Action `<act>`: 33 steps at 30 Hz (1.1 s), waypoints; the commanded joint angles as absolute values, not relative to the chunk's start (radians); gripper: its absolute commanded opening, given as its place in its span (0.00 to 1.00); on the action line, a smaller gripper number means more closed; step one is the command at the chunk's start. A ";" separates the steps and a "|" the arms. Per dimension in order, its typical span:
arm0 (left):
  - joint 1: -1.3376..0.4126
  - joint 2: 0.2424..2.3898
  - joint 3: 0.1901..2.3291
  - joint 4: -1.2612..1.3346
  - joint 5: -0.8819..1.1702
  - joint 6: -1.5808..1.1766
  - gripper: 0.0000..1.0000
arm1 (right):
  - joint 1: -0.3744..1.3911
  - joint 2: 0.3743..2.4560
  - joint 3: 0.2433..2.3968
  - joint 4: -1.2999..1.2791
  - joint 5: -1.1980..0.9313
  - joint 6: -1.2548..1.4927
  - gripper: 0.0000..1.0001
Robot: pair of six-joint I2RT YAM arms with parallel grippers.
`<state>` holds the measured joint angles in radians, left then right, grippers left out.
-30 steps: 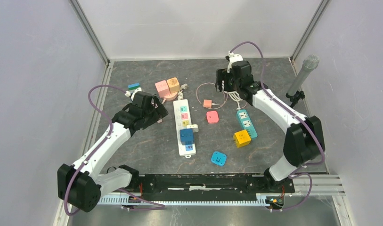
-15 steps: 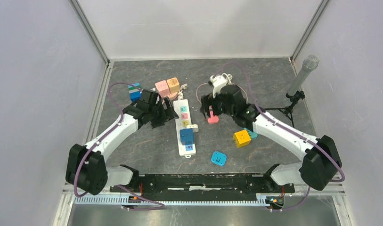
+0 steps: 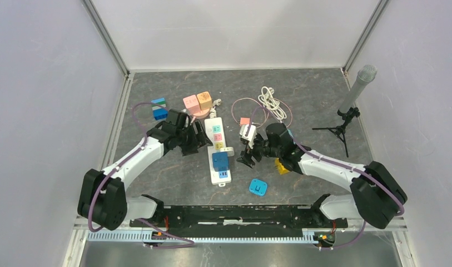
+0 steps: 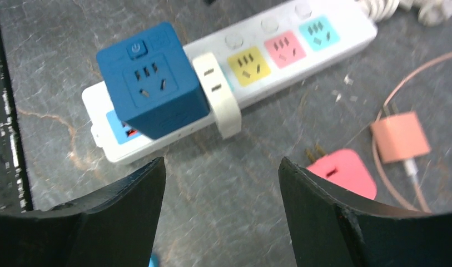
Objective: Pull the plug off the socket
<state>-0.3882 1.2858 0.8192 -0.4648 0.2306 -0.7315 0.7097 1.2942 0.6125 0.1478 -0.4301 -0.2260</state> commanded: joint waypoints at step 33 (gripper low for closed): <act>-0.385 1.073 0.931 -0.750 0.077 -0.612 0.91 | 0.837 1.610 0.750 0.544 -0.477 -0.360 0.00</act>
<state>-0.3882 1.1236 0.8825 -0.7116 0.0883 -0.7055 0.7715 1.6222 0.7563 0.3889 -0.5995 -0.4831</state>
